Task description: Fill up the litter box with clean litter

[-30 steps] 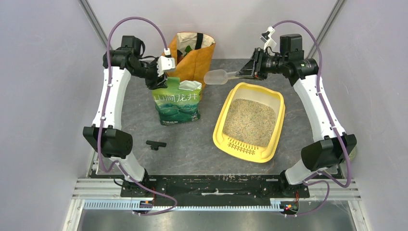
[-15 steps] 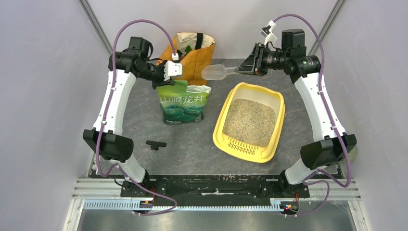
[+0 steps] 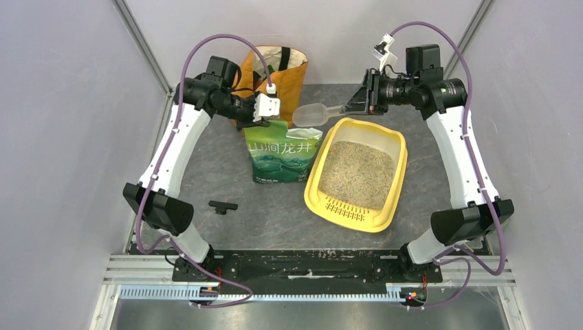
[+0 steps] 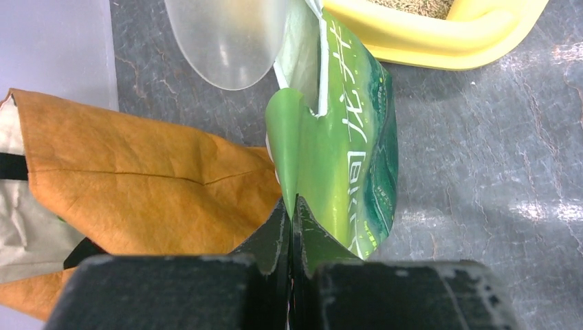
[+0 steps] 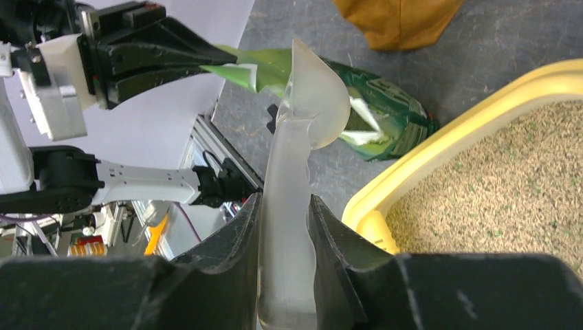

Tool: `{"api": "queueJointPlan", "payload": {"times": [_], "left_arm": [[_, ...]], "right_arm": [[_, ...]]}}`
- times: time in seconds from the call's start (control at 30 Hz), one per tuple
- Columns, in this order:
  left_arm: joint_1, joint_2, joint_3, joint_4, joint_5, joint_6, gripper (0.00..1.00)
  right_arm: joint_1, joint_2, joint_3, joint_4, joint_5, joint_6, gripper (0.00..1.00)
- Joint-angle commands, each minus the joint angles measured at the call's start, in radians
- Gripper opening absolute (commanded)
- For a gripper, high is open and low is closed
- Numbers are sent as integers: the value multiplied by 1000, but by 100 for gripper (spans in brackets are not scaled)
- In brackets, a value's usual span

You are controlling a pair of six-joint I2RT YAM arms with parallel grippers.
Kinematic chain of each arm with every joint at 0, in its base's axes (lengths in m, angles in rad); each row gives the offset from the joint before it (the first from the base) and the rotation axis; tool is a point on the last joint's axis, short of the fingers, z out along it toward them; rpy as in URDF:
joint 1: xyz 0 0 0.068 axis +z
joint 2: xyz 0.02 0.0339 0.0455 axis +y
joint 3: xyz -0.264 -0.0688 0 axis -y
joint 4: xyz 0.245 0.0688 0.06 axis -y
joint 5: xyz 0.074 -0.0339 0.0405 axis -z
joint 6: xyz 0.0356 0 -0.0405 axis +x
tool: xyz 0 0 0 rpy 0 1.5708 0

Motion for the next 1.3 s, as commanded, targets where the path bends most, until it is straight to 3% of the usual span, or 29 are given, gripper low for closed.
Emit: {"api": "queueJointPlan", "payload": {"times": [0.0, 0.17, 0.37, 0.63, 1.07, 1.27], "left_arm": [[-33, -81, -79, 142, -29, -29, 2], [-36, -121, -184, 200, -46, -54, 2], [-38, -149, -205, 216, -37, -54, 2], [-43, -168, -222, 215, -21, -41, 2], [-59, -181, -230, 219, -29, -27, 2], [-79, -210, -258, 310, -44, -61, 2]], "right_arm": [[0, -57, 75, -117, -4, -116, 0], [0, -67, 116, -190, 17, -190, 0], [0, -48, 124, -289, 64, -237, 0], [10, 3, 162, -293, 122, -248, 0], [117, 59, 204, -364, 191, -336, 0], [171, 76, 169, -383, 277, -322, 0]]}}
